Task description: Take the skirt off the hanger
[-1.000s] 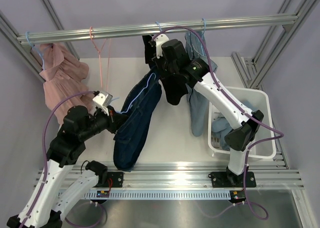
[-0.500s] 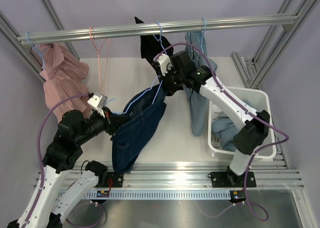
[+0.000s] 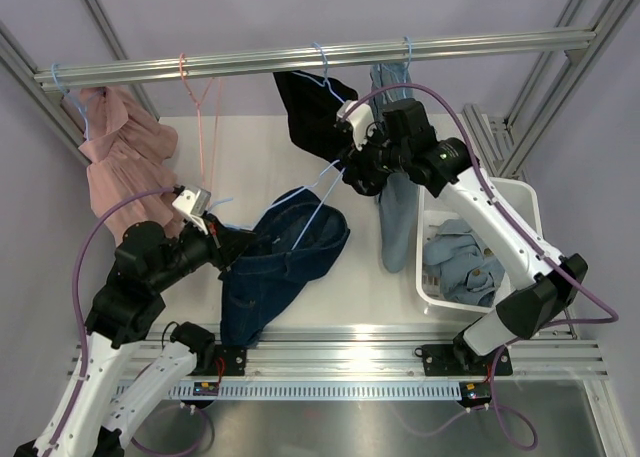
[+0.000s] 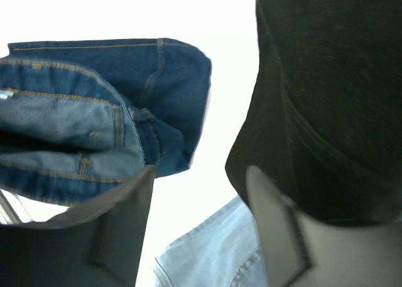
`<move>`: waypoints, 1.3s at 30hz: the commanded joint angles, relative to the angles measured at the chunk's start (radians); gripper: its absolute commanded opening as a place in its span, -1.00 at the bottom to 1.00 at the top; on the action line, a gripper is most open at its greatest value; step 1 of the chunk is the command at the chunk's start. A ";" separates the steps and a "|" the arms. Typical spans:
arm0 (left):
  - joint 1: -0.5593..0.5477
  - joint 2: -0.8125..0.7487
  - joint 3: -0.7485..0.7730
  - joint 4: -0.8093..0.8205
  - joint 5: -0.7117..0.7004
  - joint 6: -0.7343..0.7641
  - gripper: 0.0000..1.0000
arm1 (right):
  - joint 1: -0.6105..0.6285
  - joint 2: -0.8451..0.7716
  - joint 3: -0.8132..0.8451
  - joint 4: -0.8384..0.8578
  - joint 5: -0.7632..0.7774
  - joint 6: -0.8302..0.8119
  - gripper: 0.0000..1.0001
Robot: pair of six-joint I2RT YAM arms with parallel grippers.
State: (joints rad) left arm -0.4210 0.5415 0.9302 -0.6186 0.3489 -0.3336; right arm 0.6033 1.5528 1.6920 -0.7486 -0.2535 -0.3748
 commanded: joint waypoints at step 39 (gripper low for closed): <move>0.001 0.124 0.044 0.289 0.136 0.007 -1.00 | -0.260 -0.247 -0.003 -0.126 -0.055 -0.170 0.84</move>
State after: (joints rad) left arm -0.4412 0.6746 0.9310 -0.3641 0.5552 -0.3138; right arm 0.4034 1.3643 1.6451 -0.8680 -0.2916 -0.5179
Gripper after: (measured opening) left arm 0.024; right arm 0.918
